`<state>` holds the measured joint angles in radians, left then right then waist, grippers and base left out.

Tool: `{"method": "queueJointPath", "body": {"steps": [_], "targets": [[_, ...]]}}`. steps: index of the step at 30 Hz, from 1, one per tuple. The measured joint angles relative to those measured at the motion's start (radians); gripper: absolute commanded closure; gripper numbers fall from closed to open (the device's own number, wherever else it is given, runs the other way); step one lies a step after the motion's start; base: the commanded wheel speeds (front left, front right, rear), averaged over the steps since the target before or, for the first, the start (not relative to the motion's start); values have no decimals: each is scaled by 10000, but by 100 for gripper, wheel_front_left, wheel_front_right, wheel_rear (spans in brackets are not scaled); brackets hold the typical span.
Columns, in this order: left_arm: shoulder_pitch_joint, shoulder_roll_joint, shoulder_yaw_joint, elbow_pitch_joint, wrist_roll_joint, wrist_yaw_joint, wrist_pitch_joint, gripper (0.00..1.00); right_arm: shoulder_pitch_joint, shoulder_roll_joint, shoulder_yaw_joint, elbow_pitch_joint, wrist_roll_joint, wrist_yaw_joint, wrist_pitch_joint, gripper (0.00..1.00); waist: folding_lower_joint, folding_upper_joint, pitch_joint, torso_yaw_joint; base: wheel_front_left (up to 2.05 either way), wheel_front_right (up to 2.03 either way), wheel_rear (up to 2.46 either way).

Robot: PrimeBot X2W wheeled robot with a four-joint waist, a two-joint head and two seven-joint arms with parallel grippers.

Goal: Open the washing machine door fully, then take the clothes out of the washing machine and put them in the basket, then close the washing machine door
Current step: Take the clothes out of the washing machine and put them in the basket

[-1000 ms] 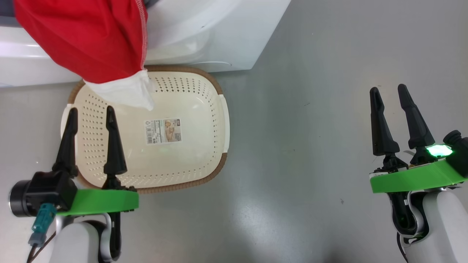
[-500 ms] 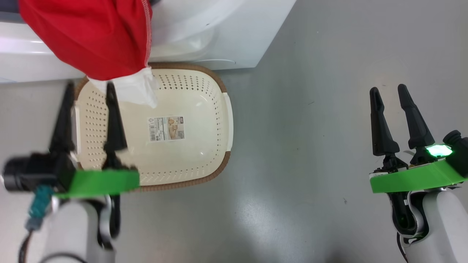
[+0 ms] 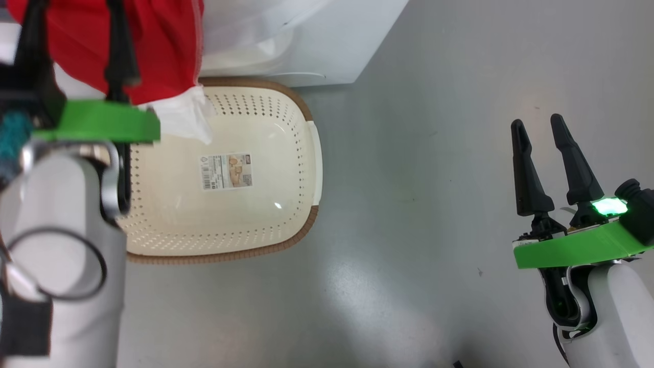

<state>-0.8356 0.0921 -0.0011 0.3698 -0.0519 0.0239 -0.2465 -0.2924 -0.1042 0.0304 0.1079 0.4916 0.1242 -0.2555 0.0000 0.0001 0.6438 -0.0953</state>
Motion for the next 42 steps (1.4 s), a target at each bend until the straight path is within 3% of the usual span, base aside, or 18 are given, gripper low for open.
{"method": "queueJointPath", "body": {"steps": [10,19,20,21,22,23,33,42], "targets": [[-2301,255,-313,2715,268,-151,309,0,-47,109,61,-17,8,0,0,0,0,0,277,-232,0,0,0],[-3537,520,-512,4874,612,142,337,0,-350,163,82,-6,10,0,0,0,0,0,386,-386,0,0,0],[-3677,522,-533,5104,612,161,337,3,-383,167,82,-6,10,0,0,0,0,-1,390,-403,0,0,0],[-3960,529,-558,5595,612,199,337,52,-397,178,84,-2,10,0,0,0,0,0,398,-439,0,0,0],[-4067,539,-568,5814,612,199,337,80,-397,188,86,4,10,0,0,0,0,-1,400,-457,0,0,0],[-4157,545,-581,6034,612,199,336,100,-397,196,96,12,10,0,0,0,0,0,398,-475,0,0,0],[-4450,573,-391,6811,217,194,-33,100,-398,282,81,25,12,0,0,0,0,0,329,-556,0,0,0],[-3276,500,182,3848,-303,194,-96,100,-396,313,33,23,10,0,0,0,0,0,182,-461,0,0,0]]}}
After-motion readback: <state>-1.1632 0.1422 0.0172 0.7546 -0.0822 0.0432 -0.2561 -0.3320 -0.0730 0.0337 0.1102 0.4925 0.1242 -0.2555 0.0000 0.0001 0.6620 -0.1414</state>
